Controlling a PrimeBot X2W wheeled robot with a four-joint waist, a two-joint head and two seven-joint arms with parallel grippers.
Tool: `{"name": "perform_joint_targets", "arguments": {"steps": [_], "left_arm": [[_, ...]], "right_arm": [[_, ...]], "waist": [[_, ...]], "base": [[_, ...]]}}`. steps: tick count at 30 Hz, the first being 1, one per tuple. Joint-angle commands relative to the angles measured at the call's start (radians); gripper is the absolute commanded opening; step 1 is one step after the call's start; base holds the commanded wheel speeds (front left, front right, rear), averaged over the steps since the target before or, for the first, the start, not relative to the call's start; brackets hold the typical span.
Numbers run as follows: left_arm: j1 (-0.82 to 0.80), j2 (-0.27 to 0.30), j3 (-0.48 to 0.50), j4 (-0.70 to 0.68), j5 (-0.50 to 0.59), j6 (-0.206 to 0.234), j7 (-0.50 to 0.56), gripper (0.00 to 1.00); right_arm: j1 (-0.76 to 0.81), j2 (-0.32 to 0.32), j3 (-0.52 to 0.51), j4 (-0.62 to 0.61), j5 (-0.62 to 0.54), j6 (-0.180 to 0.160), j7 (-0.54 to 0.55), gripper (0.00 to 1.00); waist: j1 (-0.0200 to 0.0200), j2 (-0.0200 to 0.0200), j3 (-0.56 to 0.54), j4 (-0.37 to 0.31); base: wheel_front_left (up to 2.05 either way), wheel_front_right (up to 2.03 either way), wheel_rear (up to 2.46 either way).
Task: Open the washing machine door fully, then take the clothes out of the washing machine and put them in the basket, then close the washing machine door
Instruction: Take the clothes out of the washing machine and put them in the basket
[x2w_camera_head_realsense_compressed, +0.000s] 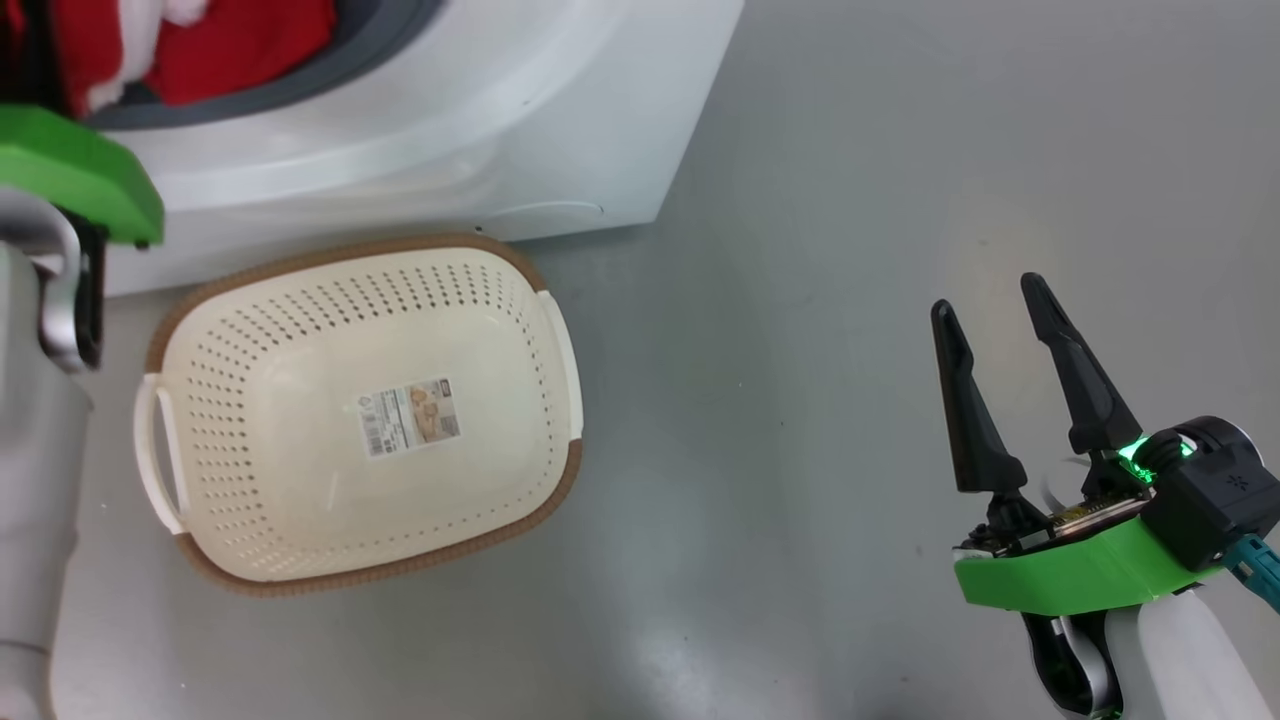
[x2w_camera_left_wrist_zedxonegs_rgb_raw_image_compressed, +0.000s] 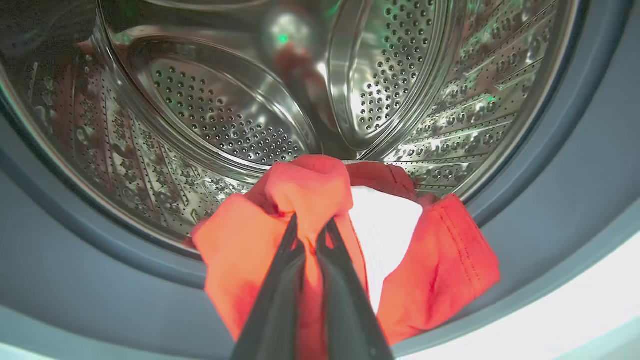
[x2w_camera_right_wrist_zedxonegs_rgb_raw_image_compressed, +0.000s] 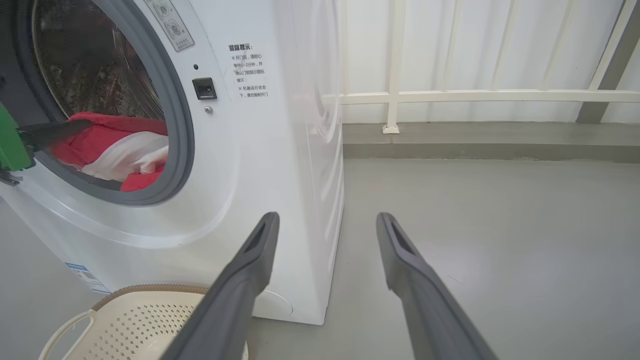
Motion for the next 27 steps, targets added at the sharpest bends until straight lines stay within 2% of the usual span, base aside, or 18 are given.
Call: {"name": "perform_joint_targets", "arguments": {"steps": [1,8,18,27], "left_arm": [[0.026,0.043,0.025,-0.045,-0.011,-0.005,-0.011,0.00],[0.148,0.040,0.037,-0.146,-0.047,0.006,0.014,0.00],[0.318,0.039,0.044,-0.358,-0.074,0.045,0.037,0.00],[0.494,0.047,0.046,-0.638,-0.088,0.110,0.111,0.00]], "right_arm": [[0.015,-0.010,0.017,-0.018,-0.003,0.006,-0.006,1.00],[0.034,-0.010,0.012,-0.010,-0.010,0.006,-0.006,1.00],[0.059,-0.010,0.000,-0.006,-0.020,0.006,-0.006,1.00],[0.087,-0.010,-0.017,-0.006,-0.020,0.006,-0.006,1.00]], "waist": [[0.0000,0.0000,-0.025,0.012],[0.0000,0.0000,-0.081,0.026],[0.0000,0.0000,-0.151,0.039],[0.0000,0.0000,-0.224,0.062]], "base": [[0.00,0.00,0.00],[0.00,0.00,0.00],[0.00,0.00,0.00],[0.00,0.00,0.00]]}}
